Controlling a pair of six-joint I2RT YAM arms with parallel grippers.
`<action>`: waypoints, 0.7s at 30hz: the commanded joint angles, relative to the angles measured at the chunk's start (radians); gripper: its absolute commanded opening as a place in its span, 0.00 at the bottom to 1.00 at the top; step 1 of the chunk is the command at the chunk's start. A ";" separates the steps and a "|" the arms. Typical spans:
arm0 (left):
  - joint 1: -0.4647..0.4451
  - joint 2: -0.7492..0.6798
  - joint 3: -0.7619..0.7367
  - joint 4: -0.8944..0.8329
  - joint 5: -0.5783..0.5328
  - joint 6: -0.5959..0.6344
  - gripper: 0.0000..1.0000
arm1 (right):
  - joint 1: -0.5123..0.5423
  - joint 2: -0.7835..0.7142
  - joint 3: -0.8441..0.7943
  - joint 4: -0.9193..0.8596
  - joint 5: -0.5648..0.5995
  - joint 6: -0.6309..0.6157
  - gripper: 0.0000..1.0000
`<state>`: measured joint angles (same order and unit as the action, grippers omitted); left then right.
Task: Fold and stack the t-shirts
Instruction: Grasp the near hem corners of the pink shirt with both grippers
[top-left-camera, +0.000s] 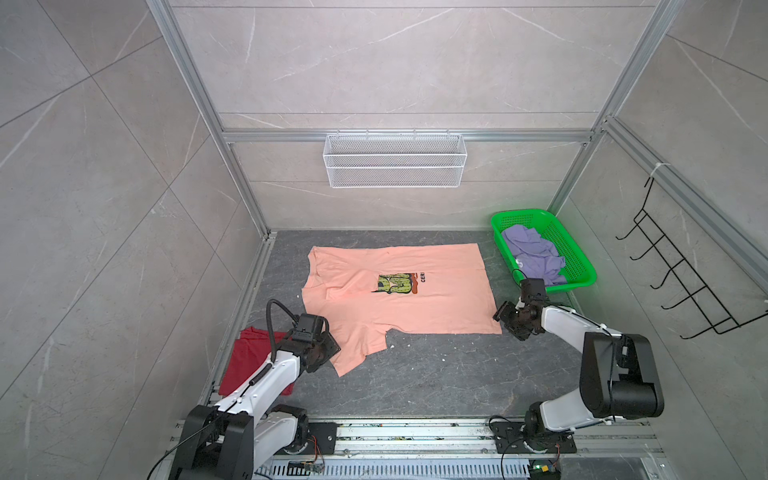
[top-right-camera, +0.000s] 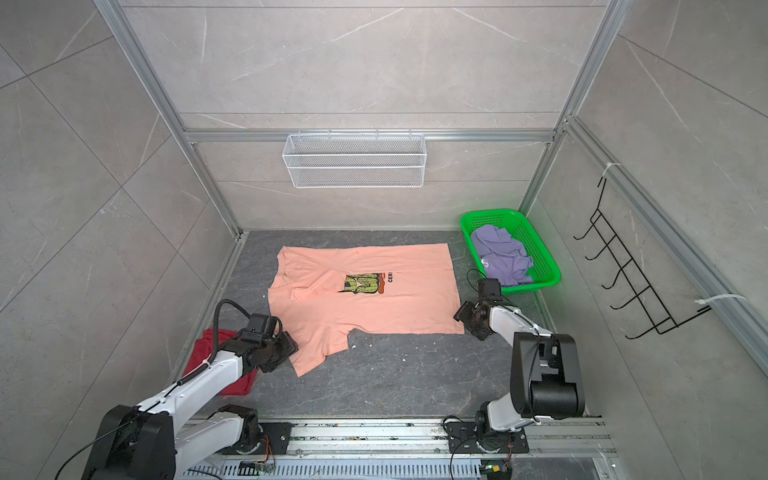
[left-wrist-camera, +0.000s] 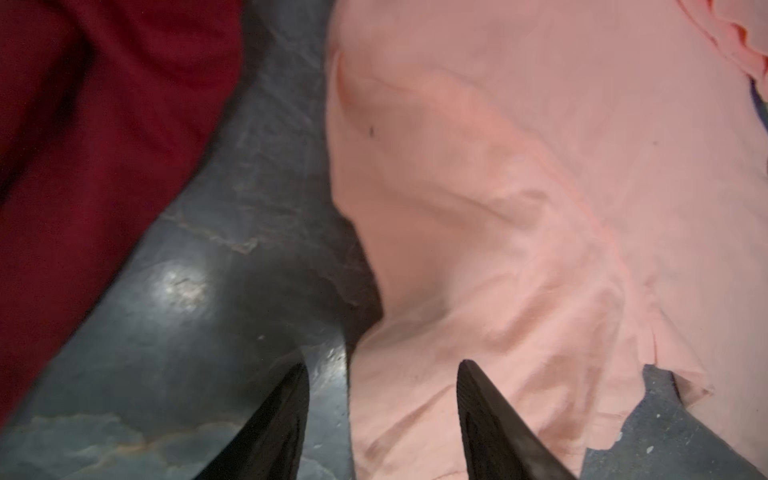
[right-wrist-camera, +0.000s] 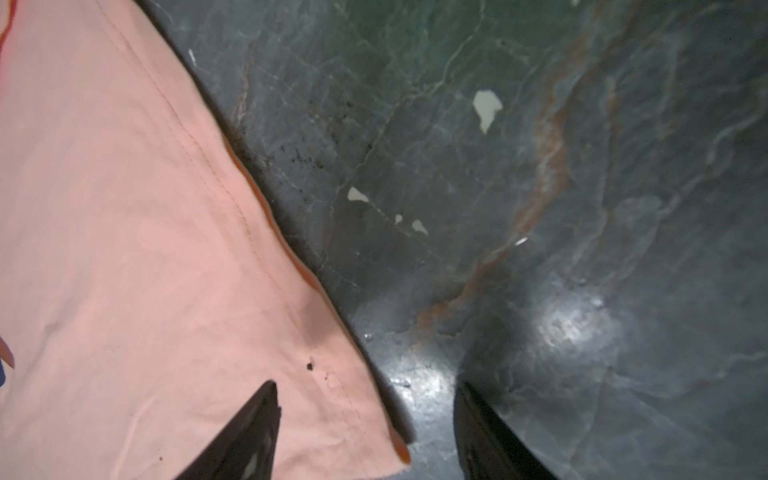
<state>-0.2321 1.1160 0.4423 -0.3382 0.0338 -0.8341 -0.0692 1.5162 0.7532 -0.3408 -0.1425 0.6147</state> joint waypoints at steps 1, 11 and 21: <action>0.004 0.047 0.000 0.045 0.048 0.019 0.52 | -0.006 -0.008 -0.021 0.002 -0.006 0.023 0.68; 0.004 0.036 -0.004 0.044 0.041 0.026 0.15 | -0.016 -0.012 -0.037 -0.002 0.002 0.036 0.68; 0.004 -0.008 0.005 0.010 0.036 0.030 0.00 | -0.020 0.012 -0.069 0.020 -0.048 0.084 0.65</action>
<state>-0.2298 1.1275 0.4427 -0.3080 0.0628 -0.8185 -0.0887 1.5036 0.7235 -0.2848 -0.1726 0.6682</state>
